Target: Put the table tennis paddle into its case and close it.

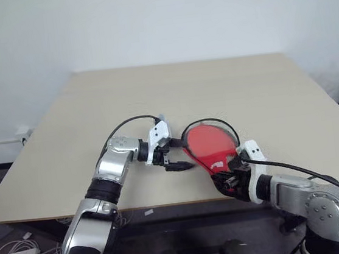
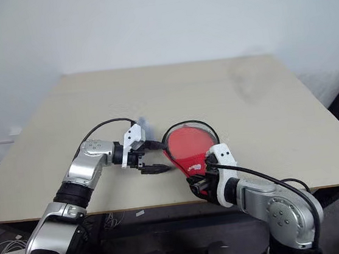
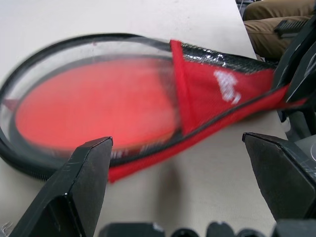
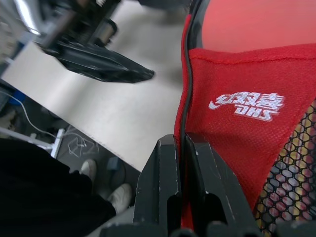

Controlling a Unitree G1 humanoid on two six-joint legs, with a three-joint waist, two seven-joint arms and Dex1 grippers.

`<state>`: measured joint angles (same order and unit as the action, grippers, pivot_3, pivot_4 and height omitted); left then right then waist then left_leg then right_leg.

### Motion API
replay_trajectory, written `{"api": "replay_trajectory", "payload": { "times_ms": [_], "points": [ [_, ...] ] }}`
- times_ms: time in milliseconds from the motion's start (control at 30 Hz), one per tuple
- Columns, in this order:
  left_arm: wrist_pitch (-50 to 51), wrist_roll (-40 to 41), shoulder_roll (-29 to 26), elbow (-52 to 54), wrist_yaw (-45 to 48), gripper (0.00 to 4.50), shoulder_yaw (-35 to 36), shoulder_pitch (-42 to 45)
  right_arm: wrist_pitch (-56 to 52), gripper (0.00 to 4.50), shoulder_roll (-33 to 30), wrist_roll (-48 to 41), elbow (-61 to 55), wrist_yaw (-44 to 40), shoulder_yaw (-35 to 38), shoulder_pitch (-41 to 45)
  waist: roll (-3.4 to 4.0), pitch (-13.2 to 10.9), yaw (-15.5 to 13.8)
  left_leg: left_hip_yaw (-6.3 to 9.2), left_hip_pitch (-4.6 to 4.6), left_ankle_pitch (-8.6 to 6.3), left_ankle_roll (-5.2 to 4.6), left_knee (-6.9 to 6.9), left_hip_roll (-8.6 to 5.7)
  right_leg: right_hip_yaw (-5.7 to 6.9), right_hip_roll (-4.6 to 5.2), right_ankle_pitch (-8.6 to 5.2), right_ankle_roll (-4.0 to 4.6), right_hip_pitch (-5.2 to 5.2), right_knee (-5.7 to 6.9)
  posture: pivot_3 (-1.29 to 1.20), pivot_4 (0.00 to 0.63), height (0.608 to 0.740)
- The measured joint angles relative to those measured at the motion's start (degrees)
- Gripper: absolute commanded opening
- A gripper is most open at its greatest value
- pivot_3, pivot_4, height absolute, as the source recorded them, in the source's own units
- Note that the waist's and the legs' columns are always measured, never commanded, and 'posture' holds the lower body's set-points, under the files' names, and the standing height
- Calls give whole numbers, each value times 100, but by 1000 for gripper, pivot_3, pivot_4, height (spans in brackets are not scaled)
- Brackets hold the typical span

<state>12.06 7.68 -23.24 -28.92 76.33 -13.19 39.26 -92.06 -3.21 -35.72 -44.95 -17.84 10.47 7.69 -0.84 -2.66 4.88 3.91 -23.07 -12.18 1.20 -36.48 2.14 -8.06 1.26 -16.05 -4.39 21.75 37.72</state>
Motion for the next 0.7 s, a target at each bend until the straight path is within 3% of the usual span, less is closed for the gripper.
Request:
{"api": "replay_trajectory", "payload": {
  "times_ms": [133,167,467,700],
  "points": [
    [-43,-4,52,-20,17,4500,-57,114,0,34,27,-209,1,187,43,-100,1,0,5,-1,-20,0,0,0,0,-1,0,0,0,20,1,0,0,740],
    [-56,-5,51,-21,23,4500,-59,146,0,606,21,-264,2,230,54,-108,1,0,5,-1,-39,1,0,-5,0,-1,0,1,0,37,6,0,0,740],
    [-106,-6,42,-28,46,4500,-116,157,0,3635,-170,-721,43,406,30,-101,1,0,-2,-1,-52,1,0,-14,-1,-1,0,2,0,43,8,0,0,740],
    [14,18,31,-28,42,4500,-105,157,779,3635,-994,-738,-90,37,117,257,2,-1,-2,-1,-53,1,-1,-15,-1,0,-1,2,0,44,7,0,0,740]
  ]
}}
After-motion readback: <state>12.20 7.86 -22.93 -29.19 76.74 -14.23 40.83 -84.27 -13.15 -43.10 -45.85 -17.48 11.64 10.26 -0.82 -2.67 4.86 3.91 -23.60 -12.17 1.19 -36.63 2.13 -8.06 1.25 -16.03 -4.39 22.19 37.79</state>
